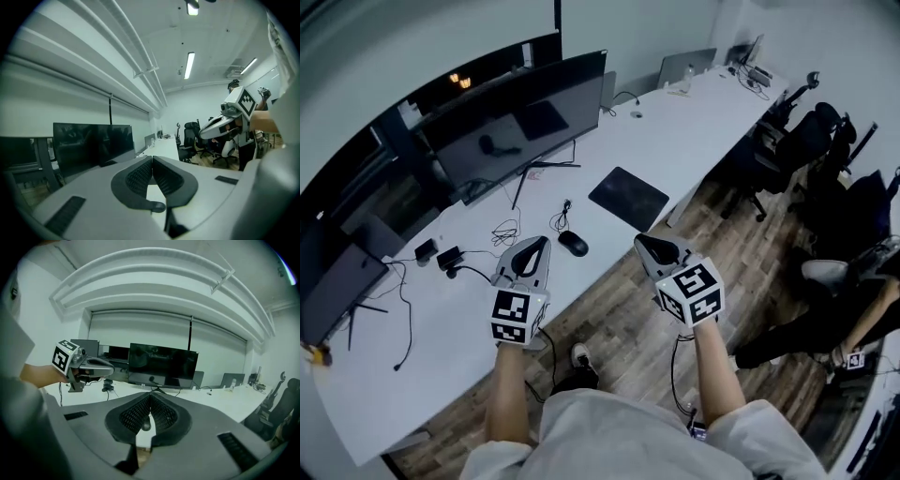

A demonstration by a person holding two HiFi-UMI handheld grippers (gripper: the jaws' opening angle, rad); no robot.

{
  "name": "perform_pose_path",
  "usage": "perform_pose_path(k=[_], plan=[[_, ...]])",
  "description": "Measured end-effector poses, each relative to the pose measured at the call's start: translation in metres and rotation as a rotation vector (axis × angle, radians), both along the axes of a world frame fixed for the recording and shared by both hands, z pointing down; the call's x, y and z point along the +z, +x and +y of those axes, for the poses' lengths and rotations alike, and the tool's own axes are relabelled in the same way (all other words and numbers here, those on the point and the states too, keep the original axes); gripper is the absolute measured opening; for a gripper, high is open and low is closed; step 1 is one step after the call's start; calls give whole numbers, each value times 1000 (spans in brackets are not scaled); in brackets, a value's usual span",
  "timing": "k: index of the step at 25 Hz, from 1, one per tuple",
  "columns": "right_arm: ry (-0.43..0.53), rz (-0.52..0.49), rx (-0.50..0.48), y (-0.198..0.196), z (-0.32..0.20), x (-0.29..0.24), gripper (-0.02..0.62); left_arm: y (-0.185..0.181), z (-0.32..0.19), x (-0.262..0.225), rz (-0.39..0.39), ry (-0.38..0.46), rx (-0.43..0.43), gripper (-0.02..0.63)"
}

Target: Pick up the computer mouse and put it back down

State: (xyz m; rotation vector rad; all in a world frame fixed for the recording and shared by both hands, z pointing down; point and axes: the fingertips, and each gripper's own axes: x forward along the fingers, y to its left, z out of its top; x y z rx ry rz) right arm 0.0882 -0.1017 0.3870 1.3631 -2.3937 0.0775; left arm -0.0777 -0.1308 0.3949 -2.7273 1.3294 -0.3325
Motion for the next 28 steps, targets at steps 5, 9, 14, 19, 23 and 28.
perform_pose_path(k=[5, 9, 14, 19, 23, 28], plan=[[-83, 30, -52, -36, -66, 50, 44, -29, -54, 35, -9, -62, -36, 20], [-161, 34, -91, -60, -102, 93, 79, -52, -85, 76, -24, -133, -70, 20], [-269, 23, -121, -82, -136, 149, 151, -70, -104, 112, -7, -210, -113, 20], [-396, 21, -144, -102, -166, 218, 254, -82, -113, 149, -11, -291, -169, 20], [-469, 62, -137, -113, -188, 278, 348, -86, -118, 176, -15, -350, -206, 20], [-537, 148, -141, -115, -204, 334, 365, -89, -123, 198, -25, -406, -230, 20]])
